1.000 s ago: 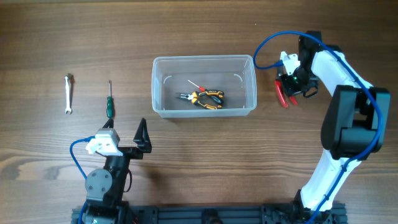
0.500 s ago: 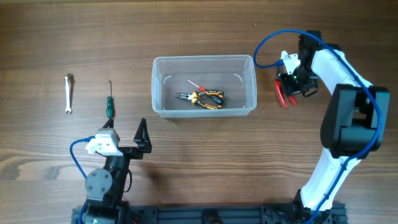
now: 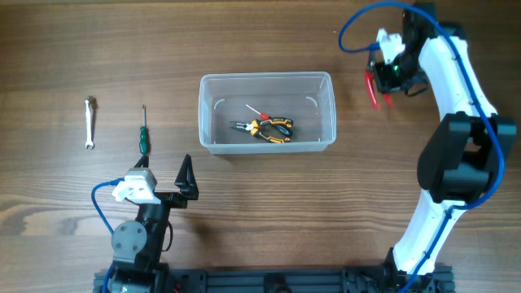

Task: Pack container
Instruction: 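Lift the shears and carry them over the clear container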

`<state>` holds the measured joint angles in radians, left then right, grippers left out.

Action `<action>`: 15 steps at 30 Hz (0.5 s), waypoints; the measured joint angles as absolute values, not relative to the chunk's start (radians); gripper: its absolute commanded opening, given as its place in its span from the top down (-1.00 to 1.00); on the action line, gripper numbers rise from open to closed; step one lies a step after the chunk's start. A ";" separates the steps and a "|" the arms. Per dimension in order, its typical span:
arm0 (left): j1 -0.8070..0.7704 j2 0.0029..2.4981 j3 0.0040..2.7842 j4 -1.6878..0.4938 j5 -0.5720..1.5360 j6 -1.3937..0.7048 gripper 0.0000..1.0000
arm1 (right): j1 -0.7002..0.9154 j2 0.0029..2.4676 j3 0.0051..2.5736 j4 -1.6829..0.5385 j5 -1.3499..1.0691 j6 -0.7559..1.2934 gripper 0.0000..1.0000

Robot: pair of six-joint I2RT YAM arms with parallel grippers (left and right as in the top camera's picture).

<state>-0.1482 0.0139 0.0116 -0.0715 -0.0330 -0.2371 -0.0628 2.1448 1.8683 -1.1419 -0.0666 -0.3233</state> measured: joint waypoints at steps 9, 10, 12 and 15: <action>-0.148 0.014 0.012 -0.072 -0.033 -0.237 -0.99 | 0.069 2.097 2.034 -1.224 -0.112 -0.358 0.92; -0.148 0.014 0.012 -0.072 -0.033 -0.237 -0.99 | 0.093 2.082 2.037 -1.228 -0.113 -0.373 0.92; -0.148 0.014 0.012 -0.072 -0.033 -0.237 -0.99 | 0.159 2.045 2.040 -1.236 -0.120 -0.412 0.92; -0.148 0.014 0.012 -0.072 -0.033 -0.237 -1.00 | 0.255 2.006 2.047 -1.246 -0.131 -0.467 0.92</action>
<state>-0.1482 0.0139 0.0116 -0.0715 -0.0330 -0.2367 0.2546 2.0060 2.0468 -1.2465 -0.1310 -0.4675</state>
